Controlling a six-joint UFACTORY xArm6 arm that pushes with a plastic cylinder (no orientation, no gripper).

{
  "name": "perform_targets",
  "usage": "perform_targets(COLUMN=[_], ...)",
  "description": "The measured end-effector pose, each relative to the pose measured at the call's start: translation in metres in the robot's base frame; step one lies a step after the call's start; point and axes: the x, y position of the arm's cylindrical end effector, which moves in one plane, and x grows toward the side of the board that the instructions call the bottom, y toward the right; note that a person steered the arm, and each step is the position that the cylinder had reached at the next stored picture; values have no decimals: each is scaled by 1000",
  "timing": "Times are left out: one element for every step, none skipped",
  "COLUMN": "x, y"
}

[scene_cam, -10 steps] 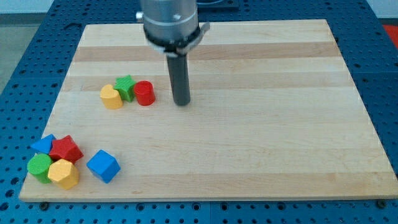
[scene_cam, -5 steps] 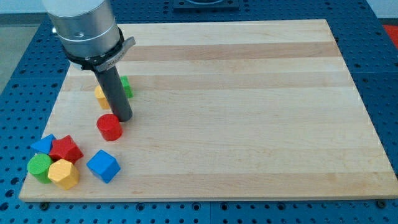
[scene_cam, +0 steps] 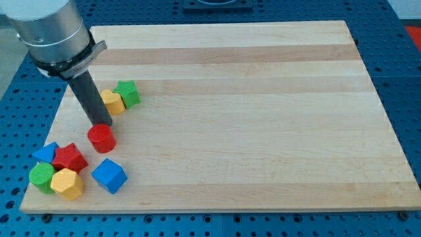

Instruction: Move the red circle closer to red star

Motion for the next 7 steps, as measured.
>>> perform_targets(x=[0, 2, 15, 23, 25, 18, -7], y=[-25, -33, -28, -10, 7, 5, 0])
